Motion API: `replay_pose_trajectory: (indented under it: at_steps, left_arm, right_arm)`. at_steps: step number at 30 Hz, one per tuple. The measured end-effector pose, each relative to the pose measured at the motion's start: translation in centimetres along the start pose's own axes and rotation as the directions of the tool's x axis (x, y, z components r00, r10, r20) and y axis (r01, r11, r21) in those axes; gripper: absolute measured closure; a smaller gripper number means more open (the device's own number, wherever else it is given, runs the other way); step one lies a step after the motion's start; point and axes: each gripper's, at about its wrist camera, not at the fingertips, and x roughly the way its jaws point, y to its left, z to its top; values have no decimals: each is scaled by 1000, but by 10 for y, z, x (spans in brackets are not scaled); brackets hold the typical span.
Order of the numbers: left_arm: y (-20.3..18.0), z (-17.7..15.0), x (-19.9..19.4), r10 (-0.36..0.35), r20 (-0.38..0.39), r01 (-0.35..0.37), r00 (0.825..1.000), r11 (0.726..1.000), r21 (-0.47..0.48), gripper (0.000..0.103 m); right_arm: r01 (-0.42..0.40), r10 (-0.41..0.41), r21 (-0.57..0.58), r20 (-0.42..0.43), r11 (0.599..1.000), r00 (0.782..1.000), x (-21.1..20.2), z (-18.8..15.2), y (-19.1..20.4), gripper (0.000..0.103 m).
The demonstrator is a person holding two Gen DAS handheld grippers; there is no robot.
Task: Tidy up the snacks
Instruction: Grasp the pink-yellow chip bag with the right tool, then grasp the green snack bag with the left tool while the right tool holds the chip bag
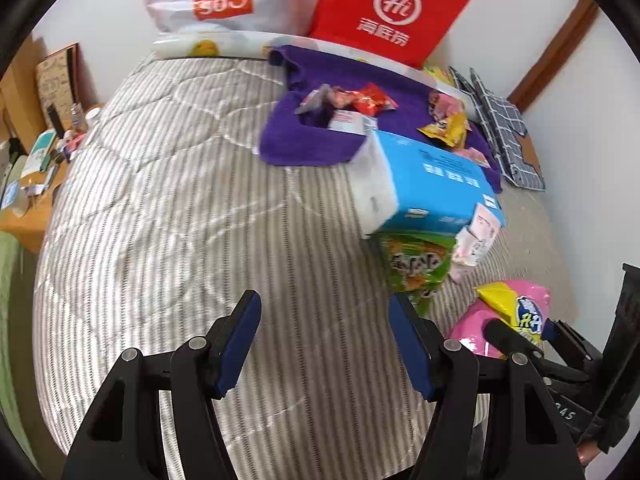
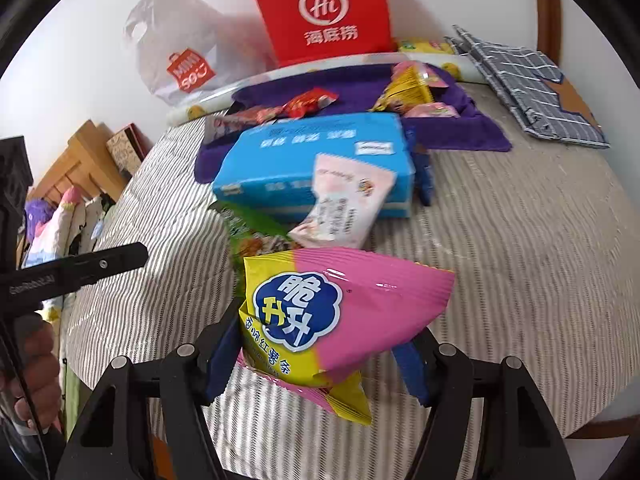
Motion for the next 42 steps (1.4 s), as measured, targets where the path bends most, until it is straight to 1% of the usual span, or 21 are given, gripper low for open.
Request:
replay_pose_trajectory:
  at_steps: [4,8,11,14,17,19,23,26,29,31,33,37,42]
  left_arm:
    - [-18,3,9,-30,-12,31,999,999,30,37]
    - [-42,4,16,-84,-18,85,996,993,76,37]
    - [-58,6,23,-98,-27,100,995,989,110,37]
    - [-71,10,35,-82,-44,87,996,988,126,37]
    - [-77,15,49,-54,-58,60,997,992,113,37]
    - [-80,17,57,-48,-70,55,996,992,110,37]
    - [-84,21,68,-10,-68,19,998,992,124,37]
    - [-84,23,77,-15,-85,25,996,993,116,38]
    - [-84,23,83,4,-85,6,996,993,116,44]
    - [-84,24,86,1,-93,10,996,994,110,52]
    - [-83,24,87,-8,-92,18,996,994,106,55]
    - [-81,22,84,-32,-83,41,996,993,110,59]
    - [-78,19,76,-47,-71,55,996,991,119,59]
  right_arm:
    - [20,-20,5,22,1000,1000,-12,0,-13,36]
    - [44,-44,21,37,999,998,-20,-1,-28,36]
    - [57,-58,34,42,998,997,-24,-2,-39,36]
    - [53,-55,53,38,997,998,-25,-2,-51,36]
    - [57,-60,72,39,996,997,-25,-3,-61,36]
    - [56,-59,84,35,995,998,-24,-2,-67,36]
    - [67,-70,96,29,993,997,-23,-1,-76,36]
    - [74,-76,99,23,992,997,-21,0,-80,36]
    - [86,-86,95,4,992,996,-15,-1,-81,36]
    - [82,-82,95,-4,992,997,-12,-1,-82,36]
    - [84,-84,93,-9,992,996,-10,-1,-81,36]
    - [90,-90,86,-10,992,996,-10,1,-77,36]
    - [103,-103,79,-9,992,995,-9,2,-72,36]
